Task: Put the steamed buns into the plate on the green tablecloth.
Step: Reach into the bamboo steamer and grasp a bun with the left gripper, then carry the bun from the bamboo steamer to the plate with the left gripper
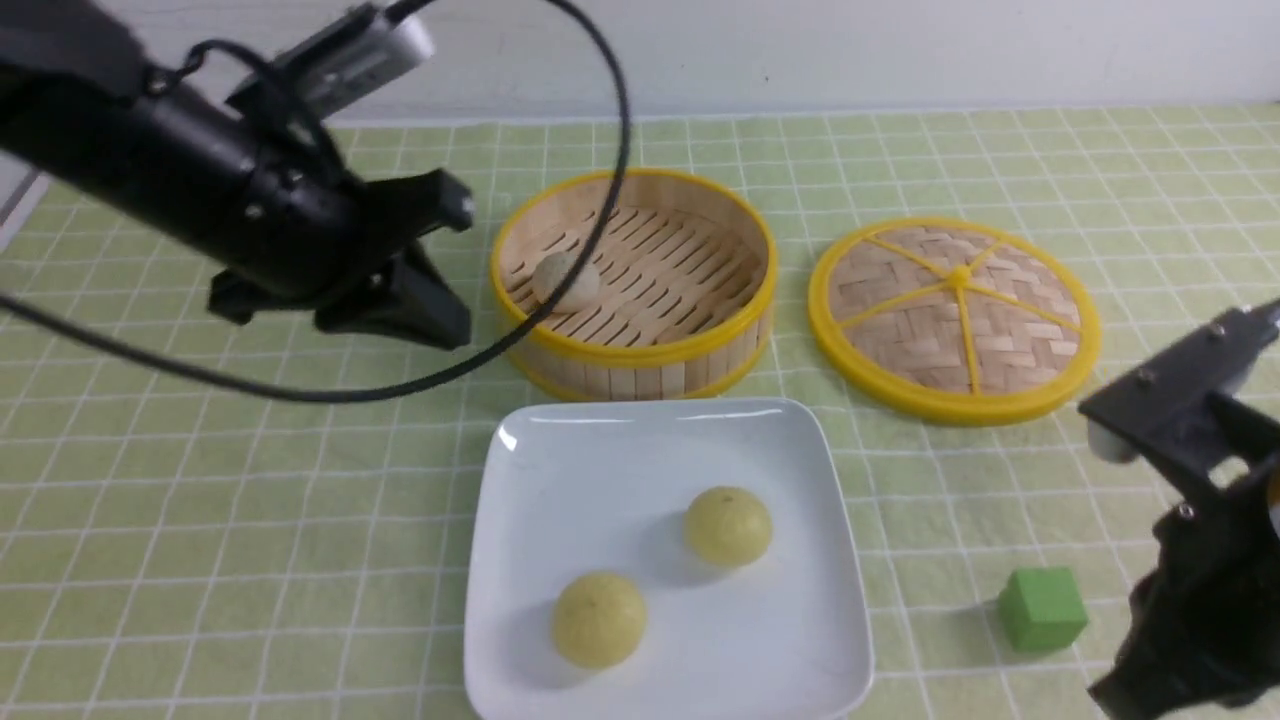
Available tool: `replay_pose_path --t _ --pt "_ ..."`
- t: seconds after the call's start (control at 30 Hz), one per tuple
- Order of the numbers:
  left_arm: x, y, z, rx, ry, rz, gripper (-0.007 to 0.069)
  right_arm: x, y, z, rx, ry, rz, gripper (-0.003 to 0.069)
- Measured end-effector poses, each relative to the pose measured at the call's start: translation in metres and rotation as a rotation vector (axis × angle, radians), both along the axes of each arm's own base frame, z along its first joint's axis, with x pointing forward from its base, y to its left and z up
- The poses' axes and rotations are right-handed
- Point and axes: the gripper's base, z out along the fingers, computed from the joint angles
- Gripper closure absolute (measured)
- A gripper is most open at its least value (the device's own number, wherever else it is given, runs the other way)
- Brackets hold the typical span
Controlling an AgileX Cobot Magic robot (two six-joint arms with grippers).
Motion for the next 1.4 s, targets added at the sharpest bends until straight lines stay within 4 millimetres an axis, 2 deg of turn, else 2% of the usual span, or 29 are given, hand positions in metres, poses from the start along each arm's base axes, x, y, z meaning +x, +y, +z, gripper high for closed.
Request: replay_pose_path --t 0.03,0.1,0.13,0.2,0.3,0.43,0.47,0.57,0.77,0.83,0.97,1.0,1.03,1.1,1.17,1.3,1.37,1.4 --pt "0.011 -0.013 0.004 0.016 -0.003 0.004 0.0597 -0.003 -0.002 -0.007 -0.001 0.001 -0.001 0.0671" --pt "0.027 -0.024 0.004 0.048 0.002 0.026 0.0575 -0.005 -0.003 -0.014 0.000 -0.001 -0.002 0.0671" --pt "0.044 -0.030 -0.001 0.089 0.007 0.056 0.0546 -0.006 -0.004 -0.019 0.000 -0.001 -0.002 0.0671" --pt "0.056 -0.034 -0.001 0.111 0.003 0.081 0.0522 -0.007 -0.005 -0.022 0.000 0.000 -0.003 0.0670" --pt "0.096 -0.041 -0.007 0.158 -0.011 0.131 0.0413 -0.007 -0.004 -0.023 0.009 -0.006 -0.006 0.0670" --pt "0.124 -0.051 -0.023 0.166 -0.008 0.129 0.0300 -0.007 -0.004 -0.023 0.012 -0.007 -0.007 0.0667" --pt "0.132 -0.054 -0.033 0.172 -0.001 0.127 0.0272 -0.007 -0.004 -0.023 0.013 -0.007 -0.007 0.0667" --pt "0.147 -0.058 -0.053 0.189 -0.002 0.127 0.0235 -0.007 -0.004 -0.023 0.013 -0.007 -0.007 0.0665" --pt "0.167 -0.061 -0.093 0.233 -0.016 0.111 0.0233 -0.007 -0.004 -0.023 0.013 -0.007 -0.009 0.0664" --pt "0.171 -0.062 -0.101 0.242 -0.030 0.103 0.0241 -0.007 -0.004 -0.023 0.013 -0.007 -0.009 0.0664" --pt "0.175 -0.062 -0.110 0.256 -0.054 0.093 0.0343 -0.007 -0.004 -0.023 0.013 -0.008 -0.009 0.0661" --pt "0.175 -0.062 -0.109 0.257 -0.049 0.091 0.0459 -0.007 -0.004 -0.023 0.015 -0.010 -0.009 0.0659" --pt "0.173 -0.062 -0.106 0.258 -0.047 0.085 0.0522 -0.007 -0.004 -0.023 0.015 -0.010 -0.009 0.0659" --pt "0.171 -0.061 -0.102 0.261 -0.038 0.074 0.0564 -0.007 -0.004 -0.023 0.014 -0.010 -0.009 0.0659" --pt "0.163 -0.058 -0.078 0.277 -0.043 0.044 0.0595 -0.007 -0.004 -0.023 0.011 -0.012 -0.007 0.0658" --pt "0.141 -0.047 -0.001 0.267 -0.186 0.073 0.0596 -0.006 -0.005 -0.023 0.003 -0.021 -0.002 0.0657" --pt "0.119 -0.043 0.044 0.240 -0.270 0.079 0.0596 -0.005 -0.004 -0.022 0.004 -0.026 -0.001 0.0654" --pt "0.108 -0.042 0.060 0.231 -0.296 0.073 0.0596 -0.005 -0.004 -0.022 0.006 -0.029 -0.001 0.0654"
